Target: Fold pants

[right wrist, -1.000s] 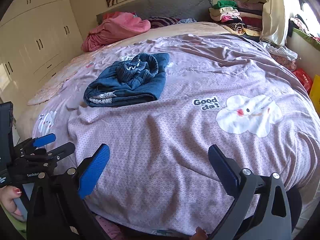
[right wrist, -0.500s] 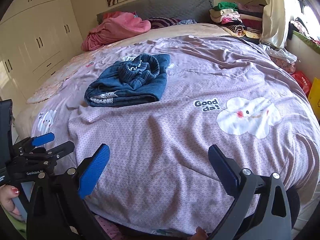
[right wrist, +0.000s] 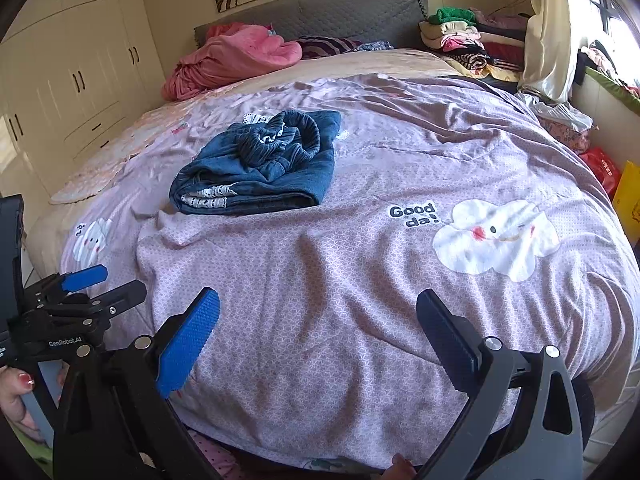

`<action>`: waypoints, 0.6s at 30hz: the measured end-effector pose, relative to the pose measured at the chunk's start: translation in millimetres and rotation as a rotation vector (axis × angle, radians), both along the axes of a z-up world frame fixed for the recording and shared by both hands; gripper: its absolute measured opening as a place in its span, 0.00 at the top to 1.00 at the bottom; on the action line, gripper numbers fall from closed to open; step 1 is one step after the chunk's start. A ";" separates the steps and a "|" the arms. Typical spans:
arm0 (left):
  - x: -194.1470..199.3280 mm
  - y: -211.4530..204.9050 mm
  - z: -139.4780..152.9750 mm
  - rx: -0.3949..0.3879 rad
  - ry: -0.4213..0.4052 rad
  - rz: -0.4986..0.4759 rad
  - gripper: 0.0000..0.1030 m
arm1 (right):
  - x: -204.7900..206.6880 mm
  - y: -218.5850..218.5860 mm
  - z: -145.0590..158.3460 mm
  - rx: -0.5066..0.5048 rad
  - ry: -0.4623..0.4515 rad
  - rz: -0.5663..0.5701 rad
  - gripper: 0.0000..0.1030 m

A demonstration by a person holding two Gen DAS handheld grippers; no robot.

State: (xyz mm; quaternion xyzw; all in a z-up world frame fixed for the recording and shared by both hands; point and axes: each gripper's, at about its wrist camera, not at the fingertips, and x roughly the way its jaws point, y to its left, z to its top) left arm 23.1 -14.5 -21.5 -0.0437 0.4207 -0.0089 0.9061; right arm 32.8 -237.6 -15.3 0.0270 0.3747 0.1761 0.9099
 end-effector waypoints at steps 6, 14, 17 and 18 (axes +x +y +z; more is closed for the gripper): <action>0.1 -0.2 0.3 -0.001 -0.002 0.000 0.09 | -0.3 3.2 0.2 -0.004 -0.007 0.006 0.05; -0.1 0.1 -1.1 -0.008 0.007 -0.002 0.09 | -0.6 5.1 0.4 -0.006 -0.005 0.006 0.05; -0.2 1.2 -2.2 -0.015 0.011 0.002 0.09 | 0.3 6.1 0.2 -0.010 -0.004 0.009 0.05; 0.4 1.9 -2.4 -0.013 0.013 0.003 0.09 | 0.6 5.6 0.3 -0.010 -0.004 0.009 0.05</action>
